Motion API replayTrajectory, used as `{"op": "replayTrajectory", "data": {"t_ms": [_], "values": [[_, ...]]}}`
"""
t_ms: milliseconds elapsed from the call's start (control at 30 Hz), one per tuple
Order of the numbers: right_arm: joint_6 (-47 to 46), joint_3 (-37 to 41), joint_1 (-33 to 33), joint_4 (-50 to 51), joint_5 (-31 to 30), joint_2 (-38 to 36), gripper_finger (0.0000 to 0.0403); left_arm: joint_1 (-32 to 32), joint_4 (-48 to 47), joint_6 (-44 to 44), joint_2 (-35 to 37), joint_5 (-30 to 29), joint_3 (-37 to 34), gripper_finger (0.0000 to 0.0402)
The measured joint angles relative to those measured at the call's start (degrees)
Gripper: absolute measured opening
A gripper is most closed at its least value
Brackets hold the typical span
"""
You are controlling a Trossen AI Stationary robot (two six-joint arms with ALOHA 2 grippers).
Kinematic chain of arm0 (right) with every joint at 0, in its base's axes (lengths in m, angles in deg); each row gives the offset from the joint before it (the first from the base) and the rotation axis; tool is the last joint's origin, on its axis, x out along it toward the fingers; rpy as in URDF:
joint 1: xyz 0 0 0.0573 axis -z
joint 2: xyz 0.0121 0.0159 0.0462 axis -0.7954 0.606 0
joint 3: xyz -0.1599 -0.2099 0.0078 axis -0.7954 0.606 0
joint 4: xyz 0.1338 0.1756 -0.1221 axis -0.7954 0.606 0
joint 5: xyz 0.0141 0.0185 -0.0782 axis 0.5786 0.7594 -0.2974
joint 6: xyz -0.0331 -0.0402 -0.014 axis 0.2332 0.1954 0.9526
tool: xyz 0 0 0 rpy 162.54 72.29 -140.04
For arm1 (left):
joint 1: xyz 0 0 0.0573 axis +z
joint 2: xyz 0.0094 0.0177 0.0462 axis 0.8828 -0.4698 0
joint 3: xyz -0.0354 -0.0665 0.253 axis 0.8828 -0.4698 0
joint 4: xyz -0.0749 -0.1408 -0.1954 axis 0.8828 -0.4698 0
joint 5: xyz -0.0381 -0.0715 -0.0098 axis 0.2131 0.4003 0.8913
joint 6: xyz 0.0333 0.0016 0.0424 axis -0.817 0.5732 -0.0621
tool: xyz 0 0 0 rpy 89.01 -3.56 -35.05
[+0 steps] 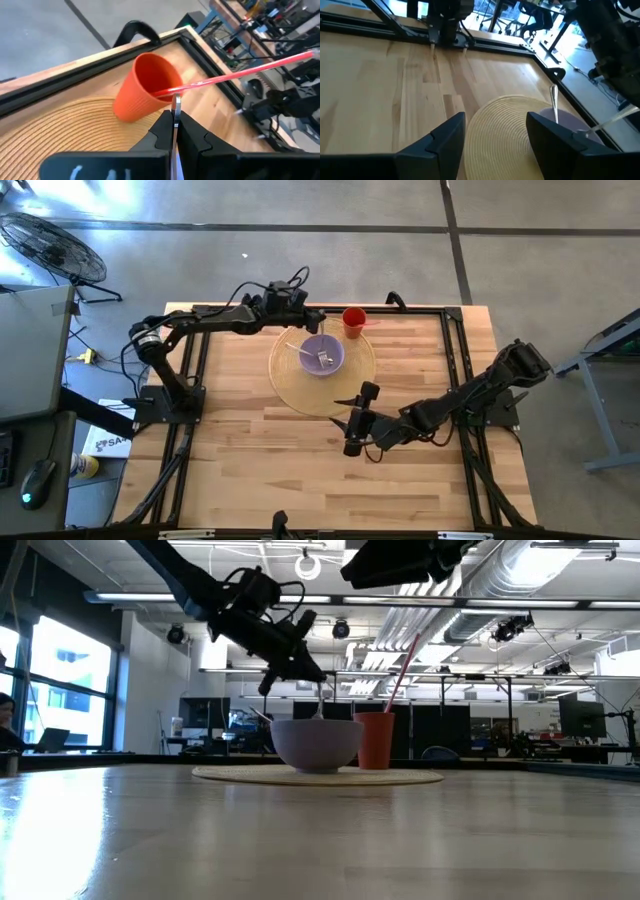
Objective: Pick & Place Utensil
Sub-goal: Put the silver fork into the violet bowl
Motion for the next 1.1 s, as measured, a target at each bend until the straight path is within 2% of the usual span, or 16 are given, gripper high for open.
{"op": "replayTrajectory", "data": {"t_ms": [300, 933, 1100], "values": [[-1.50, 0.00, 0.00, 1.67, 0.00, 0.00, 0.0204, -0.03, -1.28, 1.57, -2.45, -4.80, 0.00, 0.0005], [-1.52, 0.00, 0.00, 1.71, 0.02, 0.00, 0.0205, -0.02, -5.67, 4.98, -3.32, -9.58, 0.00, 0.0007], [-1.52, 0.00, 0.00, 1.71, 0.02, 0.00, 0.0202, -0.02, -6.04, 5.70, -3.32, -10.44, 0.00, 0.0039]]}}
